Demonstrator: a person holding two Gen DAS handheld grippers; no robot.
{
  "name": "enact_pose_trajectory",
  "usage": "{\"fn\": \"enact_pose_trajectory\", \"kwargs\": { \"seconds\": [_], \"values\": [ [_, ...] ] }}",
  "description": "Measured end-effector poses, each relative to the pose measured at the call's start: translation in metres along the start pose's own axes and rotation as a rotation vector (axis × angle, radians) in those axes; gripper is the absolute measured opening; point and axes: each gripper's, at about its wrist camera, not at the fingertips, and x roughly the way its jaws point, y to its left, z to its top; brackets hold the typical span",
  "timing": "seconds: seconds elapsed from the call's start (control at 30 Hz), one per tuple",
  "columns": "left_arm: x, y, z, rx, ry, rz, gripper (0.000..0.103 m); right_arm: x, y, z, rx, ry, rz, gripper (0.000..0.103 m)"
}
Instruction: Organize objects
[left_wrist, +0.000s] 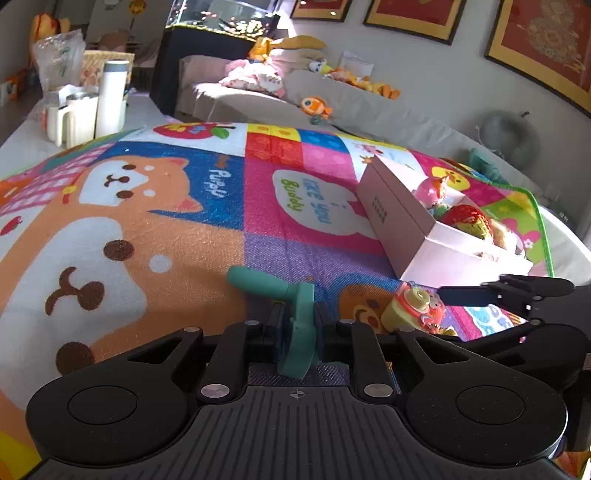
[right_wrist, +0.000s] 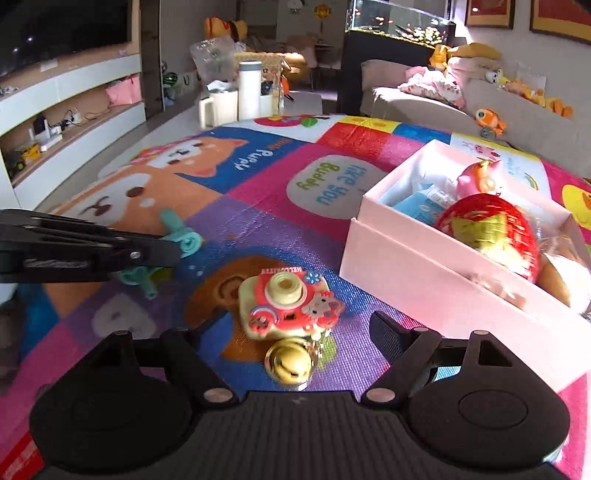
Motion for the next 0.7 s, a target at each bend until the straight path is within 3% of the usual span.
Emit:
{"fn": "enact_pose_trajectory", "kwargs": {
  "seconds": [0.03, 0.1, 0.33, 0.7],
  "values": [
    [0.0, 0.001, 0.0, -0.005, 0.0, -0.003, 0.02, 0.001, 0.001, 0.001, -0.001, 0.0, 0.004, 0.078],
    [0.0, 0.002, 0.0, -0.014, 0.0, -0.009, 0.02, -0.001, 0.005, 0.003, -0.009, 0.003, 0.017, 0.063],
    [0.0, 0.002, 0.0, -0.017, 0.0, -0.009, 0.02, -0.028, -0.003, -0.008, 0.068, 0.03, 0.085, 0.062],
    [0.001, -0.005, -0.001, 0.021, 0.003, 0.023, 0.02, -0.098, -0.051, -0.05, 0.261, -0.001, -0.014, 0.062]
  ]
}}
